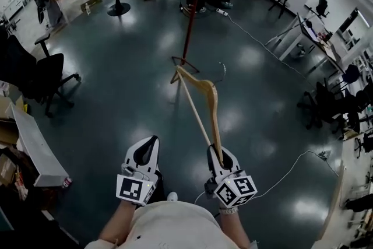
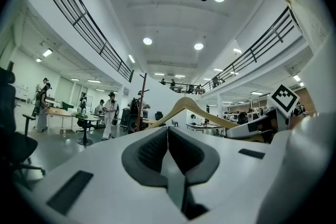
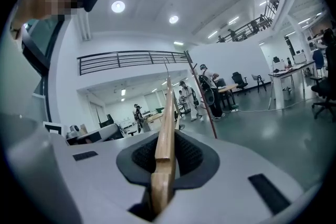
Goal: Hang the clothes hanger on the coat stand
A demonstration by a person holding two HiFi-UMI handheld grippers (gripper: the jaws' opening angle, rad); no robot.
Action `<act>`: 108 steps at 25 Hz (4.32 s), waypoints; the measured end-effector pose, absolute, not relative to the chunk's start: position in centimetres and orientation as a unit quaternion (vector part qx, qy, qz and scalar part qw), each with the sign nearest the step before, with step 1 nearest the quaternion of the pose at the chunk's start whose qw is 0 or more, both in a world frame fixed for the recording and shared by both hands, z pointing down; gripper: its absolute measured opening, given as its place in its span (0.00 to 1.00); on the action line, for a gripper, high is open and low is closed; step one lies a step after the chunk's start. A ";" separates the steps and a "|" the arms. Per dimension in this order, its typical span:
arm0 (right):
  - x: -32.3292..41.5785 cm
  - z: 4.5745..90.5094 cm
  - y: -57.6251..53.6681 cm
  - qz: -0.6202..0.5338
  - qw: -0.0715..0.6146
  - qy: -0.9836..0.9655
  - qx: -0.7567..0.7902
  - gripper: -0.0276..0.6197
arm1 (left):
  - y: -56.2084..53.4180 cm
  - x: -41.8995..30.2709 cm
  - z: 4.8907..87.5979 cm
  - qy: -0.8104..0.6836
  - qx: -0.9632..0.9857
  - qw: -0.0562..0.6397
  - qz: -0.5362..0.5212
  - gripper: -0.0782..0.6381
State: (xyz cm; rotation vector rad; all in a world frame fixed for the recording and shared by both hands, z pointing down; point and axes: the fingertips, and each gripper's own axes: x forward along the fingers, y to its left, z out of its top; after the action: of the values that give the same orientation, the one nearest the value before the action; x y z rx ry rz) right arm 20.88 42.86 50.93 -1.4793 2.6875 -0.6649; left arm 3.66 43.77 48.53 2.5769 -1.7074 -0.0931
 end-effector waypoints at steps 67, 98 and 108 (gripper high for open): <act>11.5 45.8 -23.1 -0.165 0.006 0.848 -0.504 0.13 | -19.3 -6.6 44.0 -0.577 0.817 -0.006 -0.014 0.13; 1.1 25.3 -52.7 0.005 0.083 0.818 -0.569 0.13 | -52.0 -14.5 38.8 -0.424 0.902 -0.002 -0.079 0.13; 4.0 18.7 -55.9 0.019 0.126 0.786 -0.606 0.13 | -53.8 -14.2 38.5 -0.390 0.914 0.006 -0.111 0.13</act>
State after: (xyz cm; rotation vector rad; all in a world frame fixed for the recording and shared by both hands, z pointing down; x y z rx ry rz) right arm 3.96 -55.87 18.72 -1.7639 2.2881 0.0566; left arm -14.16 -53.82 38.52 2.8613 -1.2216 -0.3461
